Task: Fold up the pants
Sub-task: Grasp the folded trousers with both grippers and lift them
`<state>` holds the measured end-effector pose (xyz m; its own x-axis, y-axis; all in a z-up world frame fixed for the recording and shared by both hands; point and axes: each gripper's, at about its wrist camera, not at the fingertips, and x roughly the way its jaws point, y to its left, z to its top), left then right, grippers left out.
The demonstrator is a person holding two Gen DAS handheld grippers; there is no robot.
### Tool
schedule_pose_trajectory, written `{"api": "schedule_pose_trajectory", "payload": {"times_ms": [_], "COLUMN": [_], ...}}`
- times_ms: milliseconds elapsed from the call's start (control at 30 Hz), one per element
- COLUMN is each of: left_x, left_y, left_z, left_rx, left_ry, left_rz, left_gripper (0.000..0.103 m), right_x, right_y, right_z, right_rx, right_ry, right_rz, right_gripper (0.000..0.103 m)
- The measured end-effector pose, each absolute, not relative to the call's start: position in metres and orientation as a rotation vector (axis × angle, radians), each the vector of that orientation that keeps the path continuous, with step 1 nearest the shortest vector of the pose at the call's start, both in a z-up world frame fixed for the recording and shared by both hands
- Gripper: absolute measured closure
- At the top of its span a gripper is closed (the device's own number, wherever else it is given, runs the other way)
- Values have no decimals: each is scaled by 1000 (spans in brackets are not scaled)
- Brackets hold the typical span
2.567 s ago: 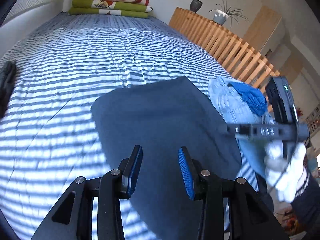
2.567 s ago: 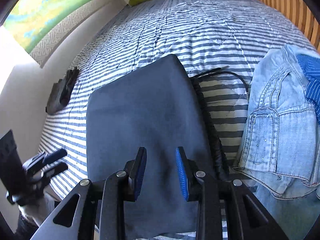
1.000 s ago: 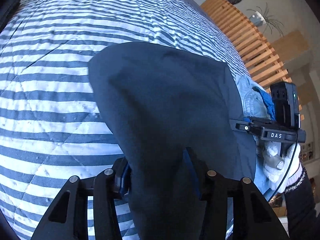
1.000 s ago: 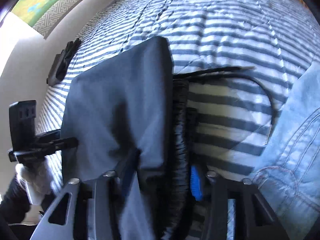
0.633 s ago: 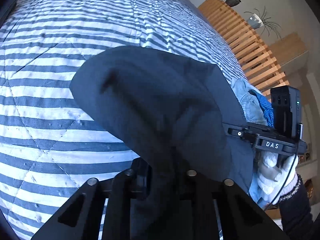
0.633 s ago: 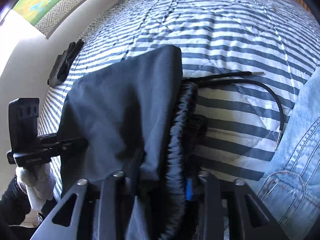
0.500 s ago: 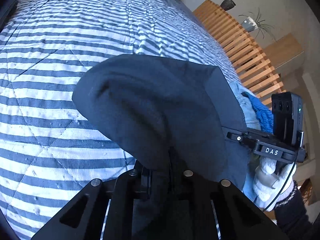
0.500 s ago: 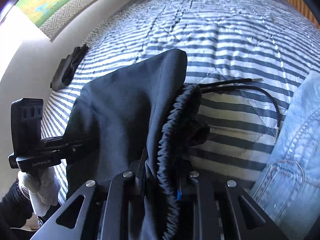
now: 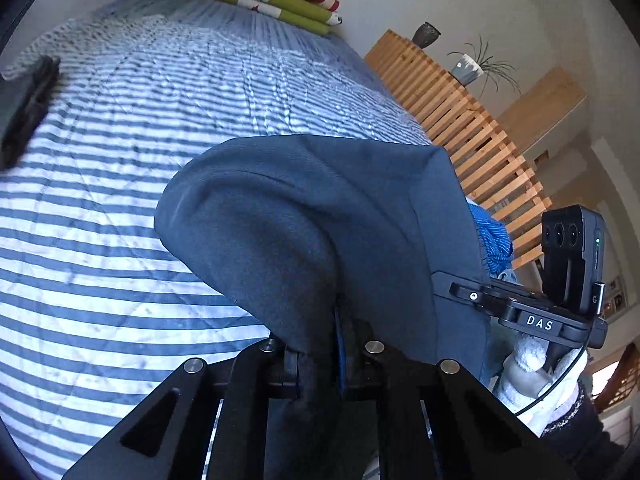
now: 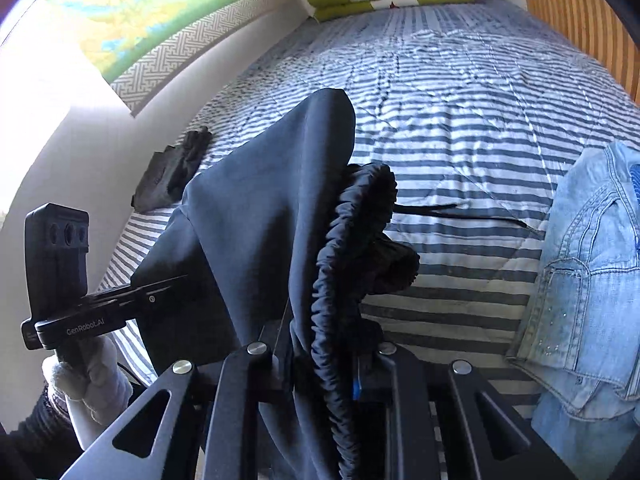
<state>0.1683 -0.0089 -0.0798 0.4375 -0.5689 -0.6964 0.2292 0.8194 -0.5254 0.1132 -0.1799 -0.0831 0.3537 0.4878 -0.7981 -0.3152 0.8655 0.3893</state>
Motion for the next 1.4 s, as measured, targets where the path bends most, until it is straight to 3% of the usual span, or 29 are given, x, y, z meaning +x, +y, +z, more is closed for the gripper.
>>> {"api": "schedule_pose_trajectory", "payload": {"times_ms": [467,800,967,1200,1233,1300,1367,1400], "left_x": [171,256,316,392,404,423,428,424], "left_y": [185,361,427,483,487,498,512,517], "left_z": [13,53,32,-37,-52,-87,-110,-111], "left_rx": [-335,-260,-269,-242,-224,-197,-229,-248], "left_ry": [854,781,796,843,852,939,991,981], "left_rz": [-288,-86,-20,24,39,102,141,146], "left_gripper": [92,92,92,92,88,69,68,61], "right_x": [138,224,275,337,344,360,376,382], "right_y": [-8,168,240,297,300,311,313,307], "right_z": [-24,-14,-45,-112,-121,-144,-165,-168], "right_rx": [180,251,282,299,297,221,184,208], "right_ry": [995,938,954,1018,1018,1041,1122,1135], "right_rz": [711,812,818,767,754,679,630,625], "right_gripper": [85,85,85,85,85,80,71,68]}}
